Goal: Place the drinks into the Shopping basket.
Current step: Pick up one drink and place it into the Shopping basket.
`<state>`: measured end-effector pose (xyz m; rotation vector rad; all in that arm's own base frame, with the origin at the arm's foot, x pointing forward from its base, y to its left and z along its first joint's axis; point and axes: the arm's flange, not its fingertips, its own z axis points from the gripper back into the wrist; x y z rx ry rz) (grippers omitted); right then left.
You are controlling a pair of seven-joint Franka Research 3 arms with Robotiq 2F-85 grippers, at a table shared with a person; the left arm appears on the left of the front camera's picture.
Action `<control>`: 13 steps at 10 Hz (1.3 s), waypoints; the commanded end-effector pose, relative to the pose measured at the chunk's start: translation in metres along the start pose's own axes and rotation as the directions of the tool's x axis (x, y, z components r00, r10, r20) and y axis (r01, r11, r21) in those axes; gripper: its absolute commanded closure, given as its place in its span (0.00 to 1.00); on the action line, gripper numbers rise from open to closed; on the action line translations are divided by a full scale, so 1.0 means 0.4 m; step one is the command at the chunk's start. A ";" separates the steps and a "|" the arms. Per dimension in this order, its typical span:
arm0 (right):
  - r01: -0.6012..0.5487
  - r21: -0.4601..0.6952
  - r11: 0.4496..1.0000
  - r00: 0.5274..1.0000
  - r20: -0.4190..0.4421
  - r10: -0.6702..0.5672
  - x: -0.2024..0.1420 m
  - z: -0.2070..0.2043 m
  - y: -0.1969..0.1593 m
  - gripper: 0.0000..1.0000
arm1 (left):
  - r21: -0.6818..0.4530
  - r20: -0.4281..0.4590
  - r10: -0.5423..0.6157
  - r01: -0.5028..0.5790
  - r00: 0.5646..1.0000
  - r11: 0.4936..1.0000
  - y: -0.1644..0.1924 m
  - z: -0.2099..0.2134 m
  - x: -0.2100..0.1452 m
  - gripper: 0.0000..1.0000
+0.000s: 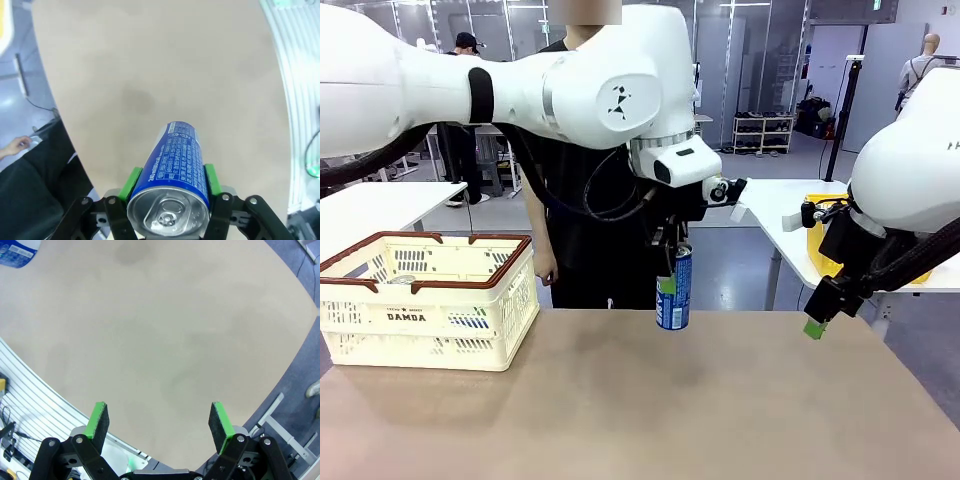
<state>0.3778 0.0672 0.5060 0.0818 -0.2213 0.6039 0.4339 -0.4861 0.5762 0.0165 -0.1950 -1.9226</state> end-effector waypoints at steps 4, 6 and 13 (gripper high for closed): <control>-0.002 0.001 1.000 1.000 0.000 0.002 -0.003 0.000 0.000 0.00 | 0.011 0.002 -0.023 0.023 1.000 1.000 -0.006 0.019 0.017 0.81; -0.002 0.001 1.000 1.000 0.000 0.002 -0.003 0.000 0.000 0.00 | 0.011 0.002 -0.023 0.023 1.000 1.000 -0.006 0.019 0.017 0.81; -0.002 0.001 1.000 1.000 0.000 0.002 -0.003 0.000 0.000 0.00 | 0.086 -0.013 0.022 -0.021 1.000 0.996 0.045 0.073 -0.076 0.41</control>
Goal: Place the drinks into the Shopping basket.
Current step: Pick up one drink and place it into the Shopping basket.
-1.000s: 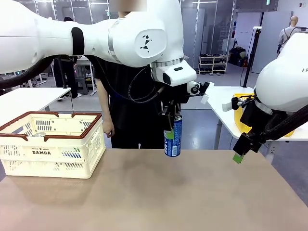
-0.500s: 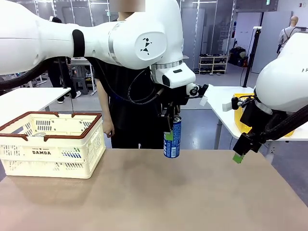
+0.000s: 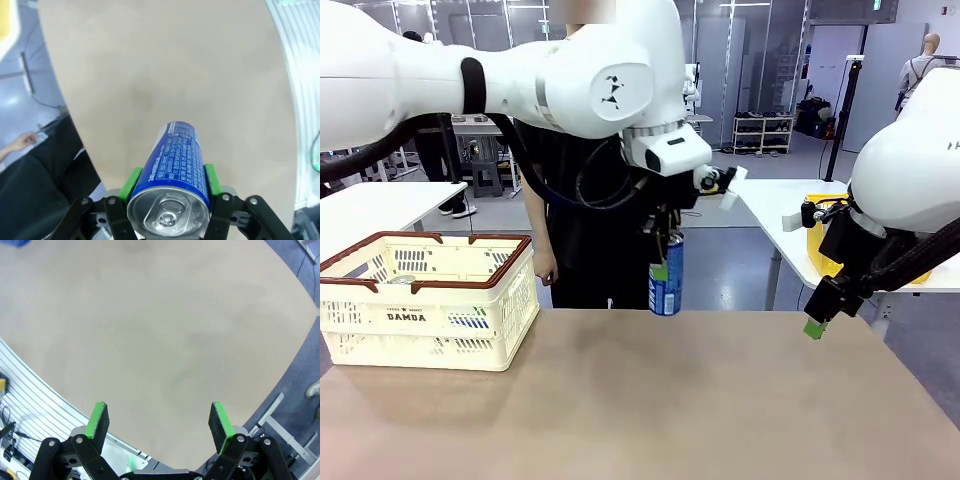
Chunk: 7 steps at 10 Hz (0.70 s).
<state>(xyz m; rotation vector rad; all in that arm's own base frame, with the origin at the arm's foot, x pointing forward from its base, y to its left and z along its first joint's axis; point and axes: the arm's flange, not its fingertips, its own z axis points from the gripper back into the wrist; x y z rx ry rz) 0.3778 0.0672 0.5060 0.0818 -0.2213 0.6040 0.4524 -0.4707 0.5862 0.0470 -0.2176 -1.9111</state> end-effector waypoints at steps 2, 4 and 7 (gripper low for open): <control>-0.002 0.001 1.000 1.000 0.000 0.002 -0.003 0.000 0.000 0.00 | 0.120 -0.014 0.084 -0.082 0.996 0.989 0.041 0.123 -0.119 0.41; -0.002 0.001 1.000 1.000 0.000 0.002 -0.003 0.000 0.000 0.00 | 0.149 -0.020 0.200 -0.195 0.979 0.969 0.065 0.193 -0.251 0.41; -0.002 0.001 1.000 1.000 0.000 0.002 -0.003 0.000 0.000 0.00 | 0.219 -0.015 0.371 -0.359 0.929 0.907 0.085 0.266 -0.502 0.41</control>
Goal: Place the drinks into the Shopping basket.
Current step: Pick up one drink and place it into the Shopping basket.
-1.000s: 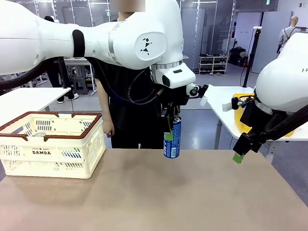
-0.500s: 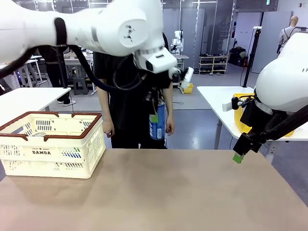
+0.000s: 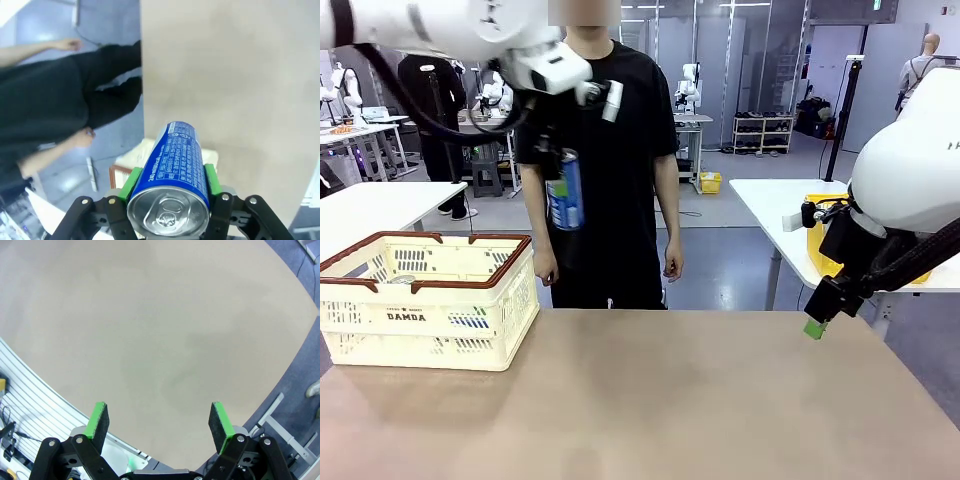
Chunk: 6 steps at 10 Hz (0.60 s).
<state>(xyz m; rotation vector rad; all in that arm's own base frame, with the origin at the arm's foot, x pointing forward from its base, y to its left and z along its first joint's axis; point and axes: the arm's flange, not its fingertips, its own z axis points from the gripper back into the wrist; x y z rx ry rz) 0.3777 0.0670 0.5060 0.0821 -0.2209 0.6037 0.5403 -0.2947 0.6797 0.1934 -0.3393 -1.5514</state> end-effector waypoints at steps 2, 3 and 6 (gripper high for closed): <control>-0.002 0.001 1.000 1.000 0.000 0.002 -0.002 0.000 0.001 0.00 | 0.025 -0.032 0.118 -0.117 0.993 0.993 0.037 0.040 -0.166 0.41; -0.002 0.001 1.000 1.000 0.000 0.002 -0.002 0.000 0.001 0.00 | 0.011 -0.026 0.158 -0.158 0.987 0.987 0.049 0.051 -0.226 0.41; -0.002 0.001 1.000 1.000 0.000 0.002 -0.002 0.000 0.001 0.00 | 0.031 0.043 0.258 -0.260 0.965 0.965 0.069 0.039 -0.403 0.41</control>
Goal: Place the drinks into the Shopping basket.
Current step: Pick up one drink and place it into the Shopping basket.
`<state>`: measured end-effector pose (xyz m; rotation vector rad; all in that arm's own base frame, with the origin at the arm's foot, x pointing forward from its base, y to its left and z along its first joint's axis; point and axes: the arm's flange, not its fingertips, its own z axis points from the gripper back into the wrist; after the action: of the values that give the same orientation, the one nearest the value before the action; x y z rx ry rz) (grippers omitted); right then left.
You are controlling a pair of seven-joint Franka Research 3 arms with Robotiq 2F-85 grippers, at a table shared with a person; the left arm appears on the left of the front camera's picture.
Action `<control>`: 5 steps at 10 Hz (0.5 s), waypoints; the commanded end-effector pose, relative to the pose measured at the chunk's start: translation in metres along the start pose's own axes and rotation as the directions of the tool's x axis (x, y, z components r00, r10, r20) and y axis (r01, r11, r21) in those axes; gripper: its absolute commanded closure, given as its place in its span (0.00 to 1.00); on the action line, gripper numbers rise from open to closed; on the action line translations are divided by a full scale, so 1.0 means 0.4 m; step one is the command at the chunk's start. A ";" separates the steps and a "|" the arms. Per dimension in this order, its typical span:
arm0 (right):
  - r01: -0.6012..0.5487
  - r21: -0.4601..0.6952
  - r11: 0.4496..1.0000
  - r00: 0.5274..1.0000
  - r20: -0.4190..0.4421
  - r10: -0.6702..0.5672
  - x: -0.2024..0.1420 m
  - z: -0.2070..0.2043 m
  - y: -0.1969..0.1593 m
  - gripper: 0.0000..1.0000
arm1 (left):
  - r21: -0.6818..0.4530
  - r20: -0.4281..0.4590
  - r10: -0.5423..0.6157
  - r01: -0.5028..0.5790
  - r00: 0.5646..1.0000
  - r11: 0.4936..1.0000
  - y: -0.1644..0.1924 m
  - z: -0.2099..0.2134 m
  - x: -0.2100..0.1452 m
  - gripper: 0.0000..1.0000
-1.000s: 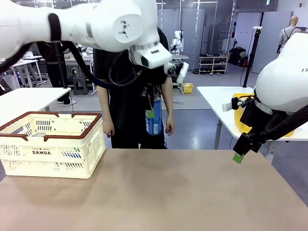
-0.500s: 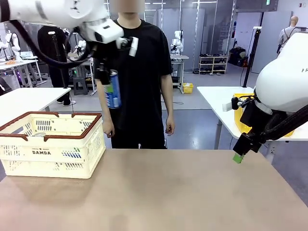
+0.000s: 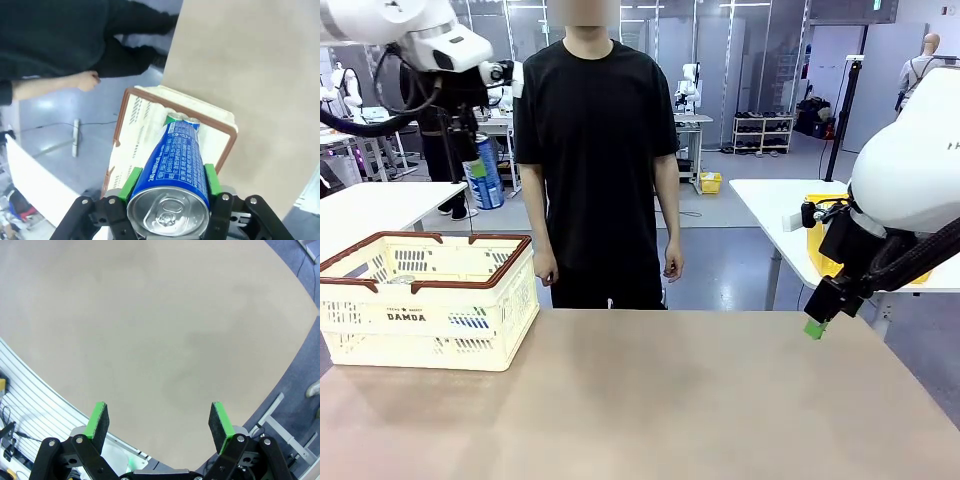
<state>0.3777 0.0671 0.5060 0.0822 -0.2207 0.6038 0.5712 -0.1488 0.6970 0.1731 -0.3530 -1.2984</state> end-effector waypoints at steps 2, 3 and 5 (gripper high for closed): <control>-0.002 0.001 1.000 1.000 0.000 0.002 -0.002 0.000 0.000 0.00 | -0.015 0.105 0.077 -0.076 0.991 0.997 0.006 -0.038 -0.175 0.41; -0.002 0.001 1.000 1.000 0.000 0.002 -0.002 0.000 0.000 0.00 | -0.023 0.118 0.114 -0.112 0.986 0.993 0.009 -0.045 -0.234 0.41; -0.002 0.001 1.000 1.000 0.000 0.002 -0.002 0.000 0.000 0.00 | -0.055 0.171 0.175 -0.168 0.970 0.984 0.002 -0.049 -0.338 0.41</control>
<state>0.3777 0.0671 0.5060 0.0822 -0.2206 0.6039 0.5668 -0.0273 0.6621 0.0257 -0.4168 -1.1465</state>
